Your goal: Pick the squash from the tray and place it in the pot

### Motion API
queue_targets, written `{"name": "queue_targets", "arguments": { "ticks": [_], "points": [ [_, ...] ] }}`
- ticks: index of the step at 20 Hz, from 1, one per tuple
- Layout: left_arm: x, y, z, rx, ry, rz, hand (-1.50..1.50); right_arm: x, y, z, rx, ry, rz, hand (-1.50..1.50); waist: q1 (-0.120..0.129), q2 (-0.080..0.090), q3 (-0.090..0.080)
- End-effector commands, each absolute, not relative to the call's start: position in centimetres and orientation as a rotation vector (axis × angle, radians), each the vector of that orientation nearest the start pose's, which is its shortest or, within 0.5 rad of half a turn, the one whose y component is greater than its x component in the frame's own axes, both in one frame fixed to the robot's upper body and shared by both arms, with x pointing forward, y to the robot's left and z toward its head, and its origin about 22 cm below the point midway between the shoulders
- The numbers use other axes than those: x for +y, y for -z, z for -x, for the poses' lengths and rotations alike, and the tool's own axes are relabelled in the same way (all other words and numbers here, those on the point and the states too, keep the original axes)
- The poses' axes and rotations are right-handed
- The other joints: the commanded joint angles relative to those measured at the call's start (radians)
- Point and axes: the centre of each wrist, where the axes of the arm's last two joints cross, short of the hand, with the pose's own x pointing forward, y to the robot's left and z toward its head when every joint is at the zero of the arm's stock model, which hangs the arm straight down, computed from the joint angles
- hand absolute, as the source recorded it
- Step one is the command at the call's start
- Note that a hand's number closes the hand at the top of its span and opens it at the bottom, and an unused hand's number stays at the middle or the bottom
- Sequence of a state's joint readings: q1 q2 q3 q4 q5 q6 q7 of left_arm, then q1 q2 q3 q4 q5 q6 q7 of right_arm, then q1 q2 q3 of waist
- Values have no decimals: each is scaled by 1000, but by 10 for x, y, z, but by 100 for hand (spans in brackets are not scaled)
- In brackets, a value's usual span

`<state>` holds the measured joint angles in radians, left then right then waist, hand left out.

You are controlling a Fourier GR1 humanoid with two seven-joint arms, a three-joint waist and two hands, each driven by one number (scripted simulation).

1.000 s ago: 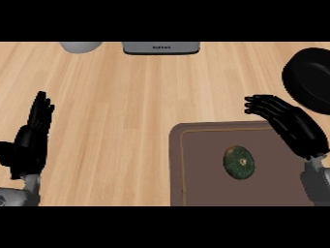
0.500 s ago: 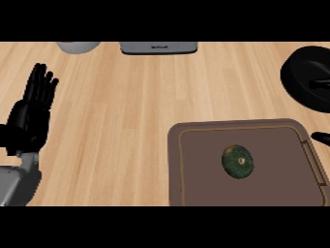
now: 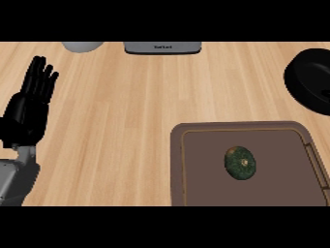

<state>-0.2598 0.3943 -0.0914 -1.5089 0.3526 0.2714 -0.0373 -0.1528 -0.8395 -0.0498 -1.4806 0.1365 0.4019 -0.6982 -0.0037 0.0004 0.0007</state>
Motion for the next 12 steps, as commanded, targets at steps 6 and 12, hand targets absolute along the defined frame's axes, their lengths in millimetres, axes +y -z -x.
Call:
{"name": "queue_targets", "arguments": {
  "ticks": [6, 12],
  "points": [
    [263, -77, -297, -1751, -48, -124, 0, -342, -161, -260, -1724, -1502, 250, -150, 0, -3, -1],
    [272, -75, -299, -1771, -50, -114, 0, -318, -158, -248, -1584, -1544, 294, -150, 3, -2, -1]
  ]
}}
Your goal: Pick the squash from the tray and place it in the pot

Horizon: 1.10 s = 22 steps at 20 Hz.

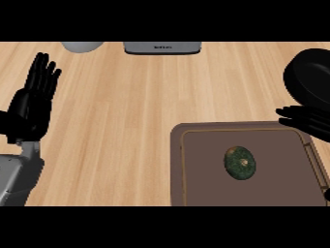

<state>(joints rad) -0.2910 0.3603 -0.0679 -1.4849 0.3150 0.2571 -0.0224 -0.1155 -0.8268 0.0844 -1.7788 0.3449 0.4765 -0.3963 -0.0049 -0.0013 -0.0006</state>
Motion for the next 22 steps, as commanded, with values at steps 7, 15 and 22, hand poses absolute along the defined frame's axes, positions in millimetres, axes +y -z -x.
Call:
{"name": "queue_targets", "arguments": {
  "ticks": [7, 15, 22],
  "points": [
    [273, -94, -302, -1761, -64, -101, 0, -290, -122, -245, -1471, -1588, 257, -150, 7, 0, 1],
    [272, -71, -314, -1757, -52, -95, 0, -280, -88, -254, -1559, -1585, 232, -150, 5, 2, 1],
    [274, -77, -302, -1754, -63, -123, 0, -260, -70, -233, -1545, -1575, 291, -150, 4, 1, 1]
  ]
}}
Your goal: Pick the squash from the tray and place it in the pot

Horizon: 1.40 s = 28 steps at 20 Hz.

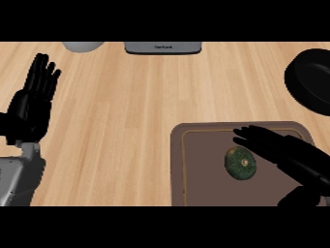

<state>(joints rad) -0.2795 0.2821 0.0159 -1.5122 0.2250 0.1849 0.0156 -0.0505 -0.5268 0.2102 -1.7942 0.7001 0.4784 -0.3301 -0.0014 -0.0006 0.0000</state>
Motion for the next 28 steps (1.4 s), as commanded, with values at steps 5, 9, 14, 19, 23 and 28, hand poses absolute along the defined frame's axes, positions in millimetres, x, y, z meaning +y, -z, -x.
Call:
{"name": "queue_targets", "arguments": {
  "ticks": [5, 9, 14, 19, 23, 28],
  "points": [
    [271, -77, -298, -1758, -45, -101, 0, -256, -65, -251, -1479, -1579, 401, -150, 2, 0, 0],
    [284, -95, -312, -1756, -48, -98, 0, -260, -57, -247, -1478, -1578, 353, -150, -1, 0, 0],
    [276, -79, -294, -1742, -44, -104, 0, -229, -38, -260, -1505, -1605, 346, -150, 3, 0, 0],
    [274, -92, -305, -1762, -45, -118, 0, -229, -17, -268, -1494, -1594, 301, -150, 3, 1, 0],
    [271, -76, -297, -1768, -54, -103, 0, -207, -6, -265, -1530, -1734, 221, 150, 7, 1, 0],
    [270, -86, -301, -1760, -45, -100, 0, -202, -2, -263, -1652, -1727, 250, 150, 4, 1, 0]
  ]
}}
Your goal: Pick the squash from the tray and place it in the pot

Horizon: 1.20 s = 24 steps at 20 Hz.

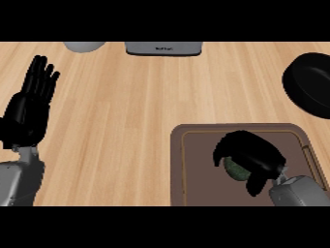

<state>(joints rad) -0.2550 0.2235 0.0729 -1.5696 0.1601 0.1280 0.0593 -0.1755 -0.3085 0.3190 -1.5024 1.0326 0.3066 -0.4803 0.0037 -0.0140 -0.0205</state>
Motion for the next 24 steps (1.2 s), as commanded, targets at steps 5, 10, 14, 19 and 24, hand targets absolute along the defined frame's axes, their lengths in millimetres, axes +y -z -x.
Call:
{"name": "queue_targets", "arguments": {
  "ticks": [5, 10, 14, 19, 24],
  "points": [
    [257, -65, -306, -1763, -44, -111, 0, -169, -5, -255, -1667, -1718, 281, 150, -7, 15, 20],
    [273, -91, -293, -1761, -61, -124, 0, -211, -31, -249, -1735, -1658, 505, 150, -7, 11, 21],
    [258, -70, -298, -1764, -41, -89, 0, -194, -58, -282, -1678, -1399, 675, 150, 2, 19, 19],
    [257, -90, -302, -1808, -23, -92, 0, -233, -71, -316, -1366, -971, 1020, 150, 41, 57, 16],
    [250, -94, -304, -1817, 15, -62, 0, -246, -115, -345, -1179, -604, 1345, 150, 74, 53, 11]
  ]
}}
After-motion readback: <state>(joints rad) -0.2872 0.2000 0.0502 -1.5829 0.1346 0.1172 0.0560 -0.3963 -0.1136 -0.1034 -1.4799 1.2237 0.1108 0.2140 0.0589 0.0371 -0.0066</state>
